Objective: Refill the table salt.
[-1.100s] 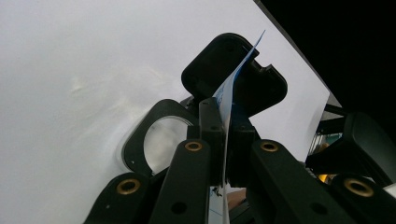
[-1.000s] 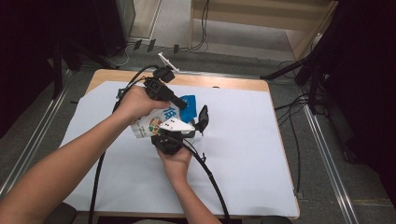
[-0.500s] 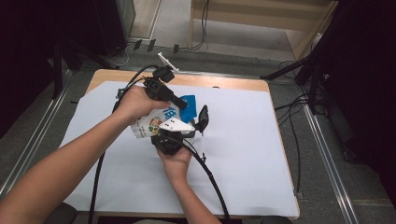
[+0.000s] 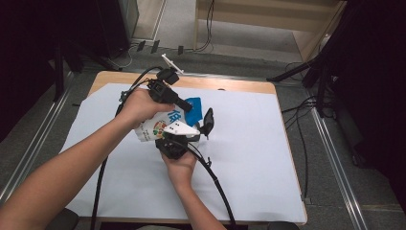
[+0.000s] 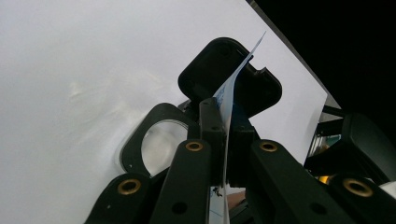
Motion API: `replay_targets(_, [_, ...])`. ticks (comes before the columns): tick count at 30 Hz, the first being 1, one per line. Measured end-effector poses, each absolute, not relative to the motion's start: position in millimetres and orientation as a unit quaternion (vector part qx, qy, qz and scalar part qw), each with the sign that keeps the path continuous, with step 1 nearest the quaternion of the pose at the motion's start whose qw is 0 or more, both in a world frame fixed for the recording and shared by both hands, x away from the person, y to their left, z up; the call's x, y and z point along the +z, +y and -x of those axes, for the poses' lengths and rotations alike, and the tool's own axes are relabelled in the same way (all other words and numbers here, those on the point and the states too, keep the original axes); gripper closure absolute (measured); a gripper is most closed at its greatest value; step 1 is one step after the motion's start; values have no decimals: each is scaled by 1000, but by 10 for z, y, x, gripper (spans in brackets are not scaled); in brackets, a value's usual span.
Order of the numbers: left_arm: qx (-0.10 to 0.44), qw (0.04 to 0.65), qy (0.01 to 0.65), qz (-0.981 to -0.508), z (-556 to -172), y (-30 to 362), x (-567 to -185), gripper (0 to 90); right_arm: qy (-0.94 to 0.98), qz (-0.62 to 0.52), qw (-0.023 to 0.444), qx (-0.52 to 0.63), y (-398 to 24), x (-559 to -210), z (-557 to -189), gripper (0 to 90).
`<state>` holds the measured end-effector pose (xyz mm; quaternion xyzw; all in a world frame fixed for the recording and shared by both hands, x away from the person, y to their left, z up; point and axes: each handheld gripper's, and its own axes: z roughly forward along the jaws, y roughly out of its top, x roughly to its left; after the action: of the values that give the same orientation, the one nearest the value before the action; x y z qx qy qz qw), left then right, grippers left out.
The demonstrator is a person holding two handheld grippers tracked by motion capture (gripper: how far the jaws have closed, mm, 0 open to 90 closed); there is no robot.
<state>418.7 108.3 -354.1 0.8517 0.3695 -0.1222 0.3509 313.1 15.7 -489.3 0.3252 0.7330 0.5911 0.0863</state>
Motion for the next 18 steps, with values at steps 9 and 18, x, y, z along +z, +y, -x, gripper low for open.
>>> replay_targets(9, [-124, 346, 372, -852, -4203, 1055, -3573, 898, 733, -329, 87, 589, 148, -4912, -3121, 900])
replay_targets(18, [-120, 345, 375, -852, -4213, 1045, -3581, 898, 733, -330, 86, 588, 138, -4909, -3125, 900])
